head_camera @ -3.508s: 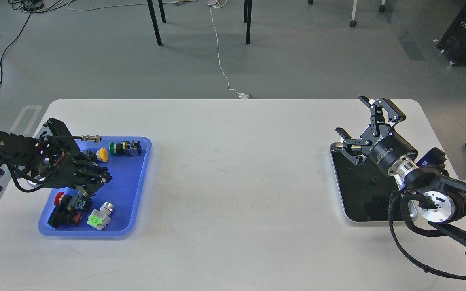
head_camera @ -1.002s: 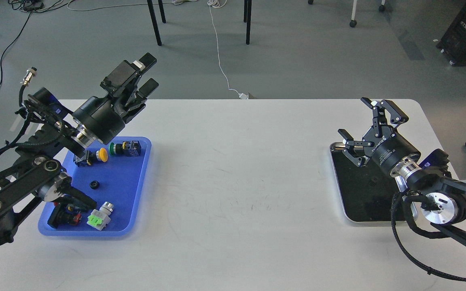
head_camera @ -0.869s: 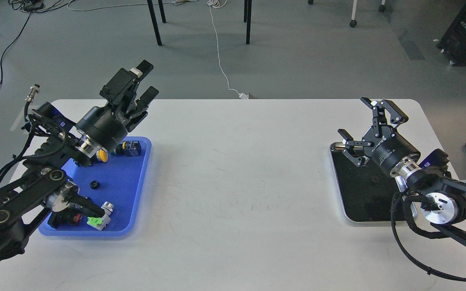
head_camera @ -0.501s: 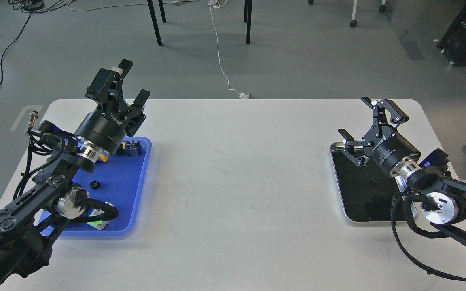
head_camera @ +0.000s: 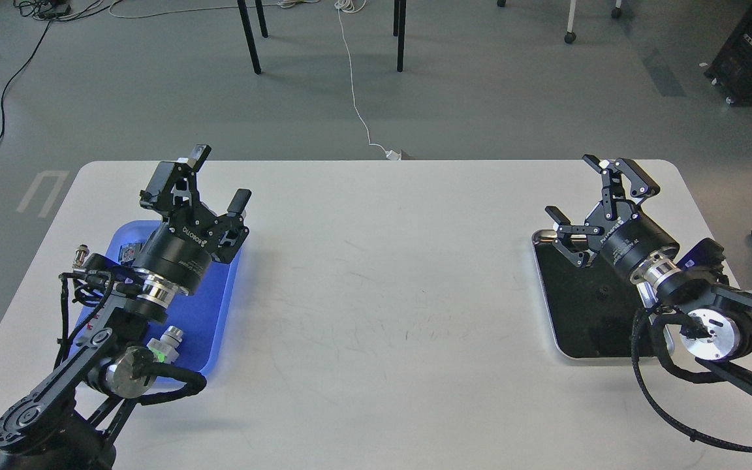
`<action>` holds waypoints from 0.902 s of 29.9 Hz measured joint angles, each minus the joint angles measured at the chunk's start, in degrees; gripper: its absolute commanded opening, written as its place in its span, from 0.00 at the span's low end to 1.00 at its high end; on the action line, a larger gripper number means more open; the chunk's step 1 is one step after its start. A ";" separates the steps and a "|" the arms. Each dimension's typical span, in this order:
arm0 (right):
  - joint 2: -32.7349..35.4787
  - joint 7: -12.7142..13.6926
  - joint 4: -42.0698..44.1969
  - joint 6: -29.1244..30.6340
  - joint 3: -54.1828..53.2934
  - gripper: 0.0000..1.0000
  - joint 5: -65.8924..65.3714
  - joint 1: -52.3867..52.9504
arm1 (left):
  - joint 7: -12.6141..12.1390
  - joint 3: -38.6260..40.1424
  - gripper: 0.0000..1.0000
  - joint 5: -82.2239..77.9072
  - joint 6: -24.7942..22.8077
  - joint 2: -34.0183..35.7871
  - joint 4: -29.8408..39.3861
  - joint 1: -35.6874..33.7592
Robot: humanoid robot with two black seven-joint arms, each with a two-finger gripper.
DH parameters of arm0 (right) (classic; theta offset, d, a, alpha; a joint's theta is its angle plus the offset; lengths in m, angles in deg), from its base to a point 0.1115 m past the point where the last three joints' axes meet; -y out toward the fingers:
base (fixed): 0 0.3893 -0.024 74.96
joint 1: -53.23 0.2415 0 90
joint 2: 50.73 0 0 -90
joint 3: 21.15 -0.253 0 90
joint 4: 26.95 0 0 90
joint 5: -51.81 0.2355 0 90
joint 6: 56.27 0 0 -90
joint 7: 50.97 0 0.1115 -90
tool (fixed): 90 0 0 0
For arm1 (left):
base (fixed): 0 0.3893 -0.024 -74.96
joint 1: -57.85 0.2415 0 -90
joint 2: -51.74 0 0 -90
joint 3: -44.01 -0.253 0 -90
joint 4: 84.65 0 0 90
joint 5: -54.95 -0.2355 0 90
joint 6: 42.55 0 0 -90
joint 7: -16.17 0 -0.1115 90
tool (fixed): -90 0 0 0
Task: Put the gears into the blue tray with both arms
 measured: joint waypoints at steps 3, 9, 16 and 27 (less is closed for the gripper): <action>1.51 0.00 -1.50 0.10 0.20 0.99 -2.34 0.29 | -0.01 0.06 0.98 0.06 -0.41 -0.62 0.00 0.31; 10.51 0.00 -8.25 0.26 0.63 0.99 -17.96 1.37 | -0.36 -0.07 0.98 -0.12 -0.70 -2.74 0.01 1.34; 19.56 0.00 -11.10 0.31 8.06 0.99 -50.78 8.90 | -0.46 -0.10 0.98 -0.31 -1.58 -3.72 0.32 2.12; 15.71 0.00 -0.98 0.35 45.50 0.99 -83.19 41.01 | -0.46 0.24 0.98 -0.31 -1.74 -3.77 0.92 2.03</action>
